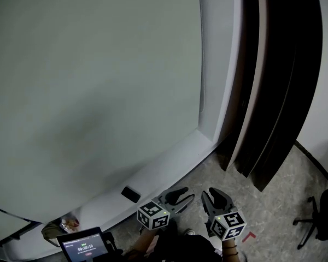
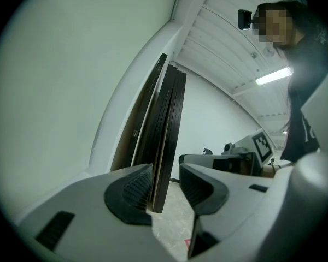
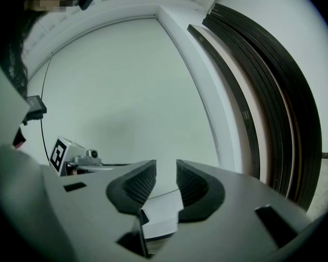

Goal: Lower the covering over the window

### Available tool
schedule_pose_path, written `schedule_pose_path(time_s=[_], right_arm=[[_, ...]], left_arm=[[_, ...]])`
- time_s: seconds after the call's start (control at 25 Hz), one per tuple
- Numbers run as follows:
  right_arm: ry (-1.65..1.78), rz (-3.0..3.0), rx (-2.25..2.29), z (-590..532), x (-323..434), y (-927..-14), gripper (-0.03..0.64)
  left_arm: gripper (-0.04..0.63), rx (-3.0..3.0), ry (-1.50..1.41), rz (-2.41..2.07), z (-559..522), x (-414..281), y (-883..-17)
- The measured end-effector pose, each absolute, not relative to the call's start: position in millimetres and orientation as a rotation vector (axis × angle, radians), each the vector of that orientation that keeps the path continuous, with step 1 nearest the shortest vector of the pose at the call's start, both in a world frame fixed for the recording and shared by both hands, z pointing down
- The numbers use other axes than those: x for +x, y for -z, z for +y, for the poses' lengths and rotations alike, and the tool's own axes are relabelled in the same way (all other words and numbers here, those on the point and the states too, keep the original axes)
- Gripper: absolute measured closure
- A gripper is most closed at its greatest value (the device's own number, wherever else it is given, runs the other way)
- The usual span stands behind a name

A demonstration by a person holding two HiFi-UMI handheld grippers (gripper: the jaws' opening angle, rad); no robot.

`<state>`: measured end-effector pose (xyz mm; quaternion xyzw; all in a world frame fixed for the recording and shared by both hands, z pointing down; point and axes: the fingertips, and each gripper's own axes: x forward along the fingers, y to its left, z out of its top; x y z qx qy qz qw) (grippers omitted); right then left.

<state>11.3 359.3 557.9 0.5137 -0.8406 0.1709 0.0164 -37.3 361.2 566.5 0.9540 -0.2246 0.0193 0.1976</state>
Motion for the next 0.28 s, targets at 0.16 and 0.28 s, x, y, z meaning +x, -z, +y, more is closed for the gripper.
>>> schedule_pose_path(time_s=[0.16, 0.28], right_arm=[[-0.539, -2.606, 1.59, 365.3, 13.5, -559.6, 0.503], [-0.562, -2.595, 1.581, 367.5, 15.4, -565.8, 0.503]], left_arm=[[0.442, 2.661, -0.107, -0.64, 370.0, -41.5, -576.3], [0.443, 2.64, -0.161, -0.652, 375.7, -44.9, -589.1]])
